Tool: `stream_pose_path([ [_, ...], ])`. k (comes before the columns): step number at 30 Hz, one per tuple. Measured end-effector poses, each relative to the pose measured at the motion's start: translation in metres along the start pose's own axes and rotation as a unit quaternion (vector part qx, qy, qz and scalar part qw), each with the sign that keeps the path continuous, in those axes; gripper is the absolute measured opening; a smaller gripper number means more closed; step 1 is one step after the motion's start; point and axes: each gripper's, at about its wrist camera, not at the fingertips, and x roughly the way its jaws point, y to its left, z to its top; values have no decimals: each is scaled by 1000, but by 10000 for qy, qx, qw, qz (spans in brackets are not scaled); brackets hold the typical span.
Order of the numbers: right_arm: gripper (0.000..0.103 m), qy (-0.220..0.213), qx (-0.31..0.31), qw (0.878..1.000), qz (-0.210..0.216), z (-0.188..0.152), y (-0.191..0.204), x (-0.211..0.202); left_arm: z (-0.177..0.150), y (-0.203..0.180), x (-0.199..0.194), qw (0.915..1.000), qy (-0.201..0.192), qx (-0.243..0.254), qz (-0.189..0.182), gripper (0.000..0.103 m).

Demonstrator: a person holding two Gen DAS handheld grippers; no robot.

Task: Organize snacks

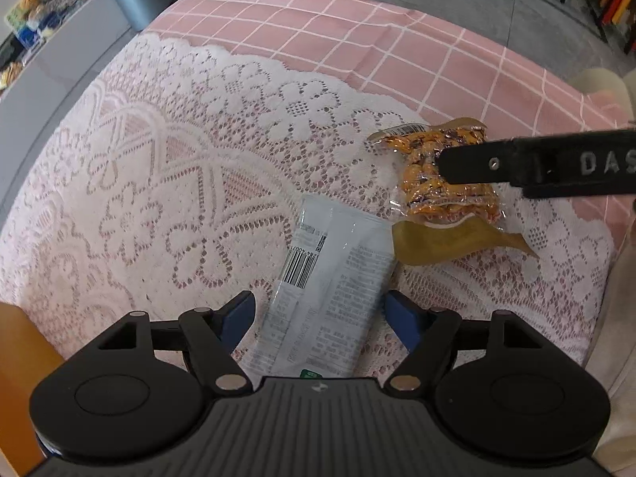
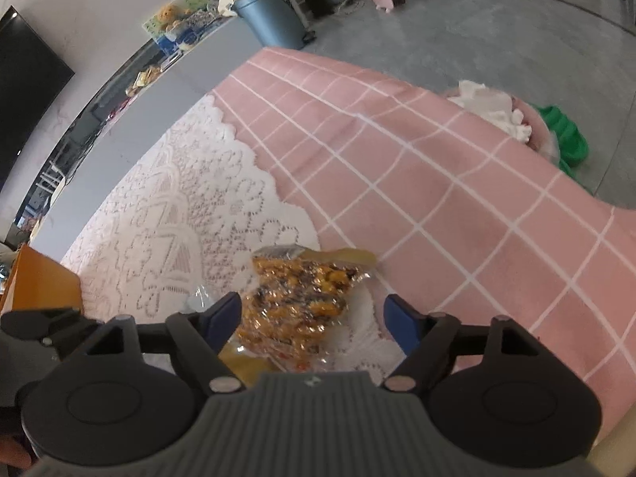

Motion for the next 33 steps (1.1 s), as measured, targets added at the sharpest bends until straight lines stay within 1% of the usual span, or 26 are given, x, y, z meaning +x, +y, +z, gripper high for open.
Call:
stream_pose_path([
  [4, 77, -2, -440, 9985, -330, -5, 17, 5, -2, 9, 2, 9993, 29, -317, -212, 86],
  [6, 77, -34, -582, 9972, -460, -6, 25, 8, 0, 10, 2, 9989, 62, -365, -271, 83],
  [11, 83, -106, -989, 9915, -839, -11, 42, 19, 0, 7, 1, 9989, 77, -381, -279, 75],
  [14, 86, -121, -1153, 9888, -936, -12, 46, 24, 0, 5, 0, 9989, 94, -385, -240, 74],
  [18, 87, -162, -1354, 9854, -1016, -14, 51, 28, 1, 4, 0, 9989, 137, -403, -190, 72],
  [21, 84, -158, -1646, 9791, -1182, -17, 58, 33, 2, 2, -1, 9989, 198, -423, -99, 70],
  [22, 81, -163, -1751, 9765, -1249, -19, 61, 33, 2, 0, -1, 9990, 197, -404, -53, 70],
  [28, 77, -179, -1799, 9758, -1234, -19, 60, 30, 0, -2, -3, 9990, 183, -410, 82, 67],
  [33, 74, -175, -1849, 9753, -1197, -20, 61, 29, -2, -7, -5, 9987, 119, -411, 264, 65],
])
